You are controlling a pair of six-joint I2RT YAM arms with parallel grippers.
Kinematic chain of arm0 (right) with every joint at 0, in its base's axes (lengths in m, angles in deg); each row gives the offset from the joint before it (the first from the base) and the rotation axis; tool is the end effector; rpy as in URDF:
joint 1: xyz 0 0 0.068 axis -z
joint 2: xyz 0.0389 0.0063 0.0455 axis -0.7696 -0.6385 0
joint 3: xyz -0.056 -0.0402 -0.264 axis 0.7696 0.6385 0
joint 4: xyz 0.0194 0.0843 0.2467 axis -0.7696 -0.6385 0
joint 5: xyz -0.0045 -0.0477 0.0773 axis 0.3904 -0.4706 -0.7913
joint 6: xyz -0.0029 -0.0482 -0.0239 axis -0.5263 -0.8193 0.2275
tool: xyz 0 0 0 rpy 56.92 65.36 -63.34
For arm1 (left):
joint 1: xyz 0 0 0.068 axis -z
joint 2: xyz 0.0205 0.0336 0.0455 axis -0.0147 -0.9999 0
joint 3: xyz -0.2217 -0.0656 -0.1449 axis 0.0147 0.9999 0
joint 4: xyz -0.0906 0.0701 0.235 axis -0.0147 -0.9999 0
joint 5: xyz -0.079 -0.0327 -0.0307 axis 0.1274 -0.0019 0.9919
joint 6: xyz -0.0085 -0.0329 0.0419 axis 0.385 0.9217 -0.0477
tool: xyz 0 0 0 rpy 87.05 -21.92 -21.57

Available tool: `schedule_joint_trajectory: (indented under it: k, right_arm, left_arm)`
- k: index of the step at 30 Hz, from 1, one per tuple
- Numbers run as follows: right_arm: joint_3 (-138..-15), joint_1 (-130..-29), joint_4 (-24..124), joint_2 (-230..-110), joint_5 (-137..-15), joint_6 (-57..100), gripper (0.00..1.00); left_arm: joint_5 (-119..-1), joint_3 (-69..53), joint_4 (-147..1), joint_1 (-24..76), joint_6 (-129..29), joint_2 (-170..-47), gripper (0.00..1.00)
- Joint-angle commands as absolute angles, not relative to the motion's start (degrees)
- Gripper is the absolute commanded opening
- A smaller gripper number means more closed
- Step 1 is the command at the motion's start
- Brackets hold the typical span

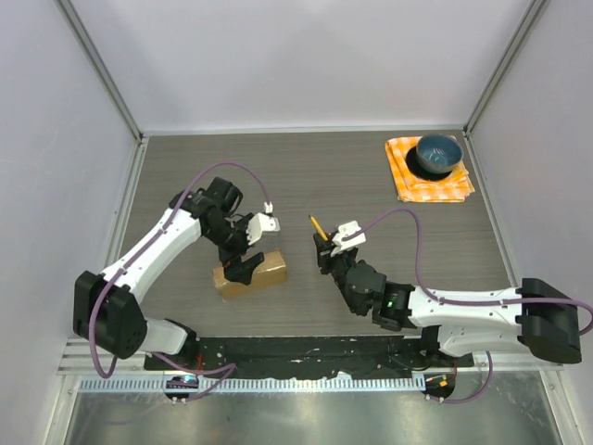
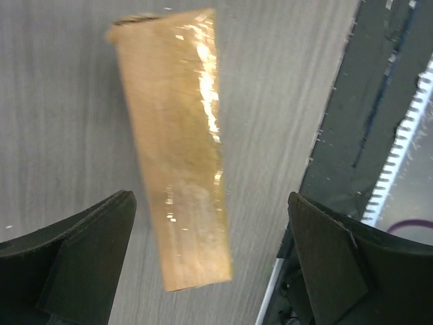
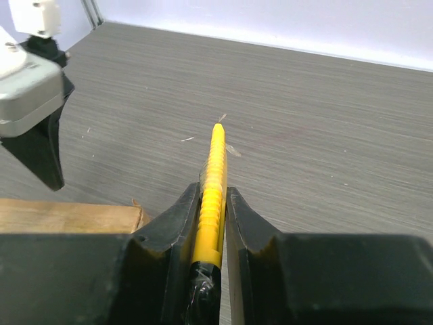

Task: Unpack the express box
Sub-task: Adjust the express box at the center of the board.

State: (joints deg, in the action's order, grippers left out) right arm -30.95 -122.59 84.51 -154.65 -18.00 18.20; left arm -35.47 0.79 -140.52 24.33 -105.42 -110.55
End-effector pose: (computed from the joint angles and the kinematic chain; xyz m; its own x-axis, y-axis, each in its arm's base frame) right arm 0.0998 0.2227 0.2584 -0.0314 0.0329 -0.9990 -0.3755 0.9259 0.0423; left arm 0.2031 -0.1167 0.2687 -0.3243 0.8013 -0.5027 0.9421 0.2255 -0.2482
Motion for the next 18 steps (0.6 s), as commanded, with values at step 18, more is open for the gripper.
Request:
schedule_joint_trajectory:
  k: [18]
  right_arm:
    - [-28.39, -122.56, 82.38, -146.09, -15.77, 19.99, 0.01]
  left_arm:
    - [-45.05, -10.64, -138.09, 25.69, -94.23, -113.99, 1.00]
